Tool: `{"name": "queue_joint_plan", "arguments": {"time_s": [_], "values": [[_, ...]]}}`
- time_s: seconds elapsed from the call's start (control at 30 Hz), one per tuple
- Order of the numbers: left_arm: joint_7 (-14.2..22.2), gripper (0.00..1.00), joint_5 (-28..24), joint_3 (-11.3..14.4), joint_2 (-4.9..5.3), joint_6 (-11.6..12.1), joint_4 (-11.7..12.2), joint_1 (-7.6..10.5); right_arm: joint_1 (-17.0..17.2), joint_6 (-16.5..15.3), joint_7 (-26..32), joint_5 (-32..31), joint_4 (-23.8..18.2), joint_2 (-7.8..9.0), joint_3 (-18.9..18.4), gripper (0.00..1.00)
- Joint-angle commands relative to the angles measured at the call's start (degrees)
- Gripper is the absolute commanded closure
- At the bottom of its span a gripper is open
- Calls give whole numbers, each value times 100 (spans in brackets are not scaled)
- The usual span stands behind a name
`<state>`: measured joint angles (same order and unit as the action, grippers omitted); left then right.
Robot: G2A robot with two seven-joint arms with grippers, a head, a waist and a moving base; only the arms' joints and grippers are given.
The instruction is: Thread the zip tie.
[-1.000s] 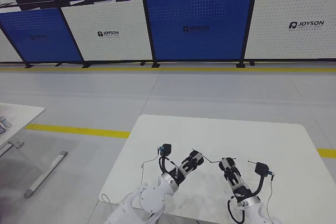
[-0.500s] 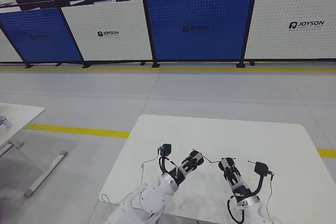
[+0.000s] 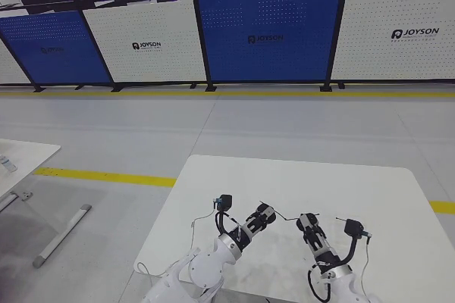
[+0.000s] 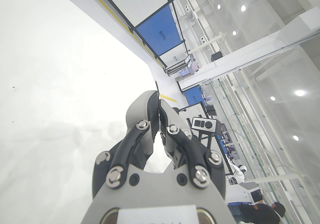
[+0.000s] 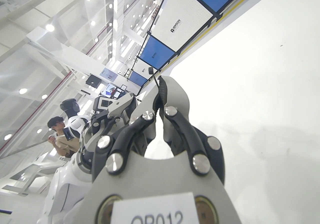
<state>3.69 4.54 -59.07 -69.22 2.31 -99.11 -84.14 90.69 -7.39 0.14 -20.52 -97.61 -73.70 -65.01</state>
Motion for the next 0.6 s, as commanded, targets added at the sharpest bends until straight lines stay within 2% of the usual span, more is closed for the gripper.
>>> {"name": "queue_joint_plan", "arguments": {"time_s": [0.0,0.57], "values": [[0,100,0,0,0,0,0,0,-10,-10,4,5,12,-5,6,100],[0,100,0,0,0,0,0,0,109,-19,-56,-90,-104,-21,-60,100]]}}
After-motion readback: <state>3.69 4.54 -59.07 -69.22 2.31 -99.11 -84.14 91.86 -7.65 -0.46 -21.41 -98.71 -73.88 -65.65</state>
